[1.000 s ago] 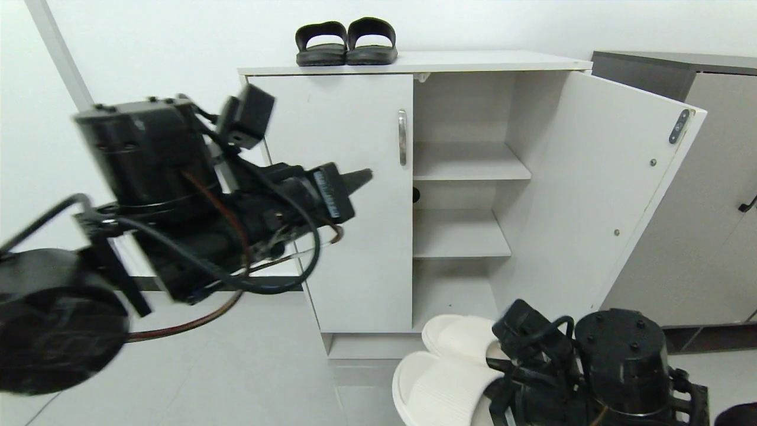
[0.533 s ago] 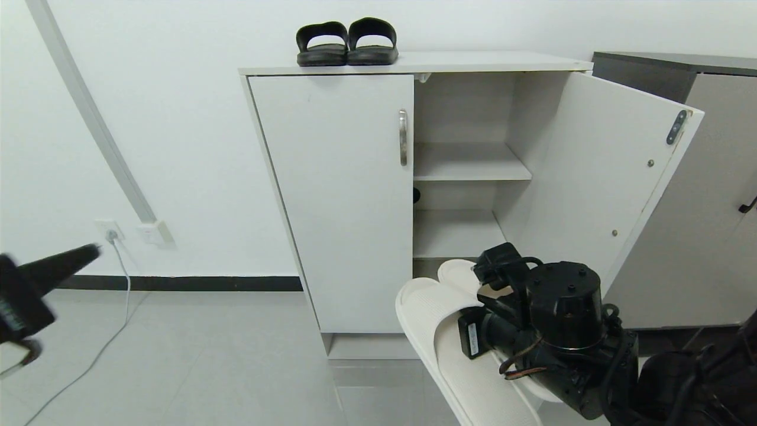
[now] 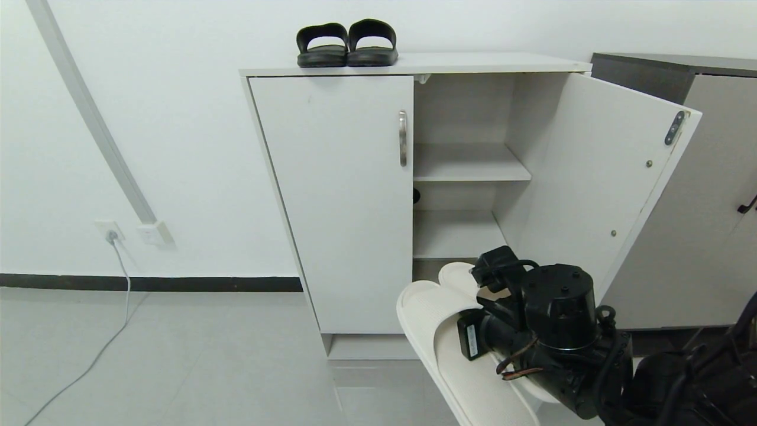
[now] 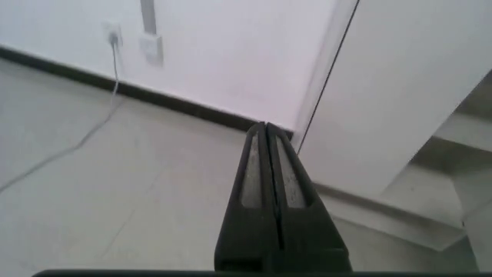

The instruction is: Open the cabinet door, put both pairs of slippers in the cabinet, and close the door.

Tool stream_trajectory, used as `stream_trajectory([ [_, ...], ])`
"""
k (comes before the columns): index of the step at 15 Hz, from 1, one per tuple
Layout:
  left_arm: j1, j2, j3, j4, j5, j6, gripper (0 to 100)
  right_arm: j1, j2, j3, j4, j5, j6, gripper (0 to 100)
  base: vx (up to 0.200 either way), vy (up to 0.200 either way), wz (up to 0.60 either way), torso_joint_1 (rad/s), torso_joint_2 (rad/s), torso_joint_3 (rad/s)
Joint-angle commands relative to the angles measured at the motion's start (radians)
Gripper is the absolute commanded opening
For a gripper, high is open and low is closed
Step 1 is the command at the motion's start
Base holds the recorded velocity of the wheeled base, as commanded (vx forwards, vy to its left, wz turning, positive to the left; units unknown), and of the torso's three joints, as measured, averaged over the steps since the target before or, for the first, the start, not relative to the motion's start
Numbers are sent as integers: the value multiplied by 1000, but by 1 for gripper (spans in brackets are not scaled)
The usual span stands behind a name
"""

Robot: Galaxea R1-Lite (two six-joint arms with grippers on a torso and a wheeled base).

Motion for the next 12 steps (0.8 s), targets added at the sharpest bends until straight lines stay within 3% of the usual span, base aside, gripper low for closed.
stream_trajectory([
  [1,-14,-149,67,-20,-70,13,0,0,4,2,0,3,0,0,0,0,0,0,0,0],
  [2,-14,-149,79,-30,-228,16,0,0,12,2,0,3,0,0,0,0,0,0,0,0],
  [3,-14,-148,73,20,-289,42,0,0,18,0,-7,3,0,0,0,0,0,0,0,0],
  [4,-14,-148,75,6,-309,73,0,0,19,2,-5,3,2,0,0,0,0,0,0,0],
  [5,-14,-148,76,2,-312,82,0,0,19,0,-5,0,0,0,0,0,0,0,0,0],
  [8,-14,-148,78,2,-305,61,0,-1,46,-40,-5,-31,2,0,0,0,0,0,0,0],
  [9,-14,-149,76,2,-305,32,0,-7,70,-69,-5,-71,2,0,0,0,0,0,0,0],
  [12,-14,-148,76,2,-303,25,0,-18,145,-207,3,-221,23,0,0,0,0,0,0,0],
])
